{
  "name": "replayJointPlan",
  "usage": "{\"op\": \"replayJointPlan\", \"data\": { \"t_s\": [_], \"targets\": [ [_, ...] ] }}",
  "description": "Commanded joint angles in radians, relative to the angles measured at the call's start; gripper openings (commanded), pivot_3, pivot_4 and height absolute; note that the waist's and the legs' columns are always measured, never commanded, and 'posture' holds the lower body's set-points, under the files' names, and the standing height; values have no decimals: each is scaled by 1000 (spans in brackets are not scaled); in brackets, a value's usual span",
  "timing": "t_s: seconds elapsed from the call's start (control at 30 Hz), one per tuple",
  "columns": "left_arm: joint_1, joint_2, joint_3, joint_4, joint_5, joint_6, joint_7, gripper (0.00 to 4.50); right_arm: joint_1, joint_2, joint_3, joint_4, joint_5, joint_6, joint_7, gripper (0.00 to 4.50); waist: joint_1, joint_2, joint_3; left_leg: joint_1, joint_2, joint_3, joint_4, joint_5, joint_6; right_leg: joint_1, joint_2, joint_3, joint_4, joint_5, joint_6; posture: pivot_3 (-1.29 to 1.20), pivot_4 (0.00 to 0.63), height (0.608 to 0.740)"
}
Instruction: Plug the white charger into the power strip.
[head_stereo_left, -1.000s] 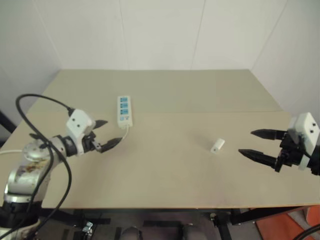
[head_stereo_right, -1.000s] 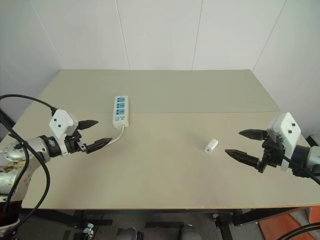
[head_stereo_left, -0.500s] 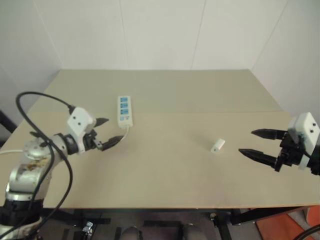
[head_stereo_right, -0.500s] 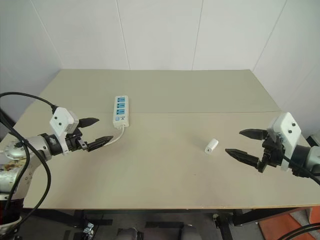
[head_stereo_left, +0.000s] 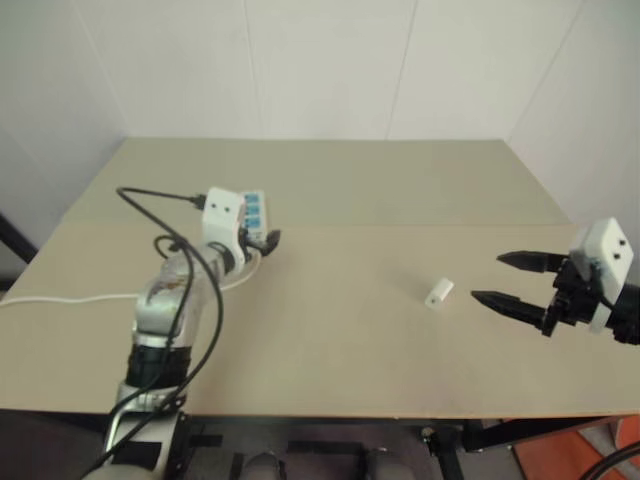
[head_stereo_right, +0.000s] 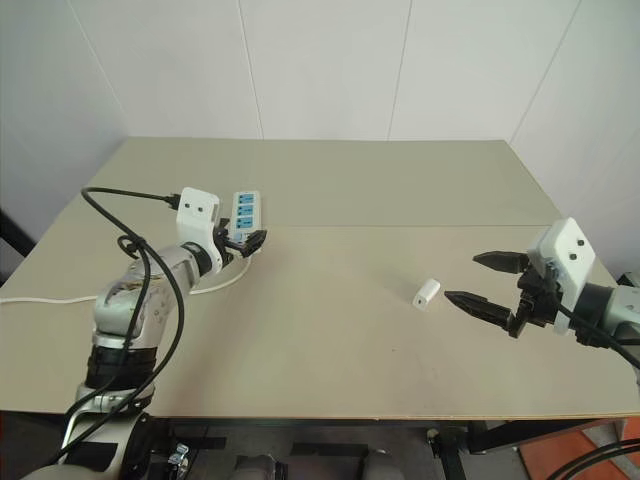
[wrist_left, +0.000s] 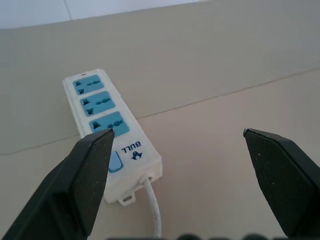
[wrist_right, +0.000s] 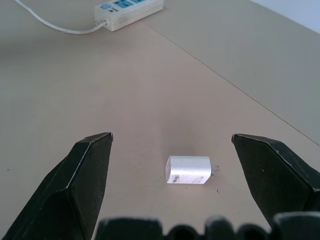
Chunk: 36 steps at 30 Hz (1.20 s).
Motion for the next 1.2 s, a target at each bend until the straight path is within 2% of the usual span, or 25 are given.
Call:
{"op": "replayJointPlan", "data": {
  "t_s": [0.03,0.23,0.43,0.77,1.2],
  "targets": [
    [-39,-39,-27,45,67,-67,76,4500,-1,-2,-36,-28,21,-19,-8,4478,2,0,0,0,0,0,0,0,0,0,0,0,0,0,0,0,150,740],
    [-74,-185,-17,203,158,-223,271,4500,17,15,-41,-50,29,-17,-22,4478,9,-1,0,-1,-1,0,0,0,0,0,-1,0,-1,0,0,0,150,740],
    [-162,-255,-6,452,208,-462,387,4500,18,19,-47,-56,42,-16,-35,4478,10,-1,0,-1,-1,0,1,0,0,0,-1,0,0,0,0,0,150,740],
    [-267,-252,43,814,233,-711,509,4500,51,21,-58,-85,55,-13,-50,4478,9,-1,0,-1,-1,0,0,0,0,0,-1,-1,-1,0,0,0,150,740],
    [-337,-247,98,1085,203,-862,478,4500,47,15,-66,-97,78,-3,-61,4478,9,-1,0,-1,-1,0,0,0,0,0,-1,-1,-1,0,1,0,150,740]
  ]
}}
